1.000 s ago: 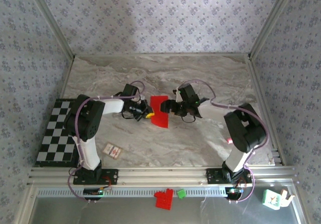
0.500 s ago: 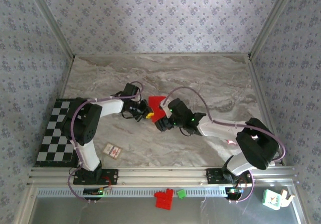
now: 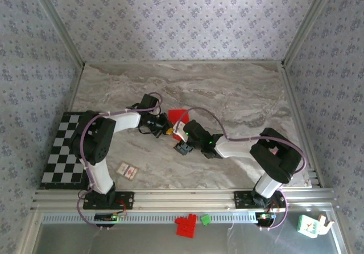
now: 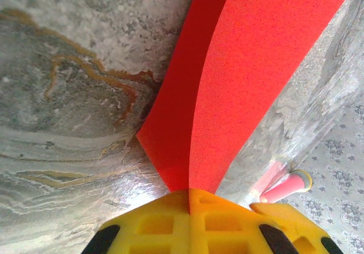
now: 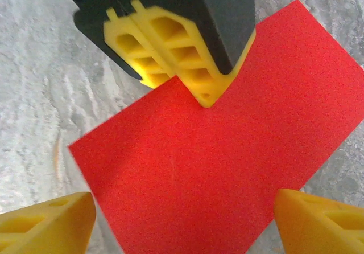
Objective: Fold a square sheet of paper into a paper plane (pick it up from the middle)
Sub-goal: Third fold the triangle at the center of the table.
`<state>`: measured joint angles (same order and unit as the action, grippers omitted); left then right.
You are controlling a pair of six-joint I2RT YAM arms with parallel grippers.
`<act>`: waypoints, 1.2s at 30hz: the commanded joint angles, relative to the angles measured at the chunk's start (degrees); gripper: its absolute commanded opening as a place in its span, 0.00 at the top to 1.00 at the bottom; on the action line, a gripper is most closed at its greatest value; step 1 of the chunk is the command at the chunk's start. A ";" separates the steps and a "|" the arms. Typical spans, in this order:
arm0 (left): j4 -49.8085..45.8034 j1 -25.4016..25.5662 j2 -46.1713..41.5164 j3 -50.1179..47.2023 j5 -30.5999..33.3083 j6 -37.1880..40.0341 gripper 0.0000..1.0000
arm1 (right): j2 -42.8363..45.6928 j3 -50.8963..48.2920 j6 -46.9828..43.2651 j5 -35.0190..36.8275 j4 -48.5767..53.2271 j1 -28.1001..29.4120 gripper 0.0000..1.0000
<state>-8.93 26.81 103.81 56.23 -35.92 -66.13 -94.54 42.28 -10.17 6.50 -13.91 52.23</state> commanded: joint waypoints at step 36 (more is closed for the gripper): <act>-3.64 -3.30 -3.44 0.60 3.06 1.29 0.71 | 4.23 0.10 3.11 -12.11 0.99 -2.38 0.87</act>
<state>-10.00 25.82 103.98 56.21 -34.39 -66.67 -92.36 42.15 -9.85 -1.19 -14.83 50.94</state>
